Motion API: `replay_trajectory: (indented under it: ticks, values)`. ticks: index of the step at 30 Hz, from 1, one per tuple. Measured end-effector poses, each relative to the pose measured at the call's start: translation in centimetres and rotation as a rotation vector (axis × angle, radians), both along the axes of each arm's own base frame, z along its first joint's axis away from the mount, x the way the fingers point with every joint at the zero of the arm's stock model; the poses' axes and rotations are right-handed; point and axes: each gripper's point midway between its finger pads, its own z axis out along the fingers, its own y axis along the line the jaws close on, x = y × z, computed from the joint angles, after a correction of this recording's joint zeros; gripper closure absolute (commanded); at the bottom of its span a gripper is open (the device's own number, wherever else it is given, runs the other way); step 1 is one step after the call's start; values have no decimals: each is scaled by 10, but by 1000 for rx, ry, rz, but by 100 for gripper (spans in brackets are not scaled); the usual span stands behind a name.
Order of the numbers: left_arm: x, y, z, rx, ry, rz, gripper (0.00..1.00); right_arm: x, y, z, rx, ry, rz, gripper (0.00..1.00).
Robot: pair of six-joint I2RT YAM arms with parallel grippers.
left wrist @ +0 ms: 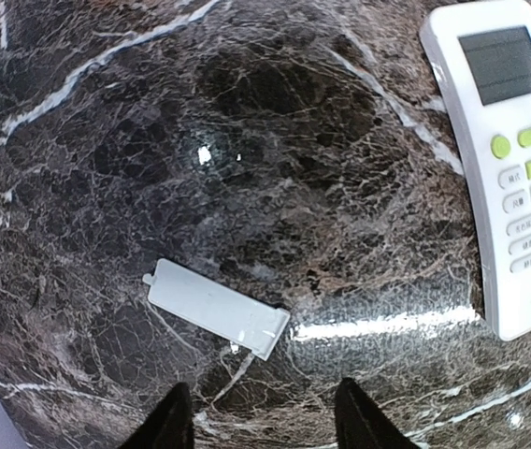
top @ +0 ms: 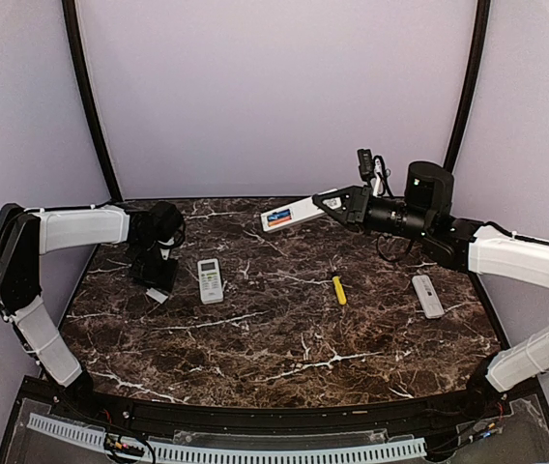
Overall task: Unload the batteries from the remote control
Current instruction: Place the battery cover at the center of the board, then pass from the right arm to the left
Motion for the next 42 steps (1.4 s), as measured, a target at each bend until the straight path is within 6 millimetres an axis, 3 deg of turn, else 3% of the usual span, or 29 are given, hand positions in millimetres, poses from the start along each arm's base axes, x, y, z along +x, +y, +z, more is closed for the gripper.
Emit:
replay_trajectory:
  ticks: [3, 9, 13, 16, 21, 26, 29, 34, 38, 42]
  values:
    - [-1, -2, 0, -11, 4, -3, 36, 1, 0, 0, -1, 0, -3, 100]
    - [0, -7, 2, -38, -2, -9, 33, 1, 0, 0, -1, 0, -5, 100]
    - [3, -13, 15, -86, -41, -16, 26, 1, -1, -3, -11, 5, -9, 100]
    - [8, -22, 43, -160, -125, -41, 21, 2, -2, -7, -26, 9, -12, 100]
    - [16, -47, 117, -337, -307, -141, 19, 2, -3, -12, -77, 10, -13, 100]
    - [20, -93, 202, -574, -473, -357, 19, 3, 1, -3, -126, -20, 12, 100]
    - [9, -120, 229, -725, -505, -502, 19, 2, 7, 1, -153, -36, 50, 100]
    - [-22, -163, 244, -924, -463, -721, 19, -4, 24, -5, -198, -31, 158, 100]
    - [-51, -196, 240, -1031, -382, -867, 19, -18, 47, -19, -235, -5, 290, 100]
    - [-72, -216, 230, -1106, -300, -950, 20, -37, 71, -32, -253, 21, 417, 100]
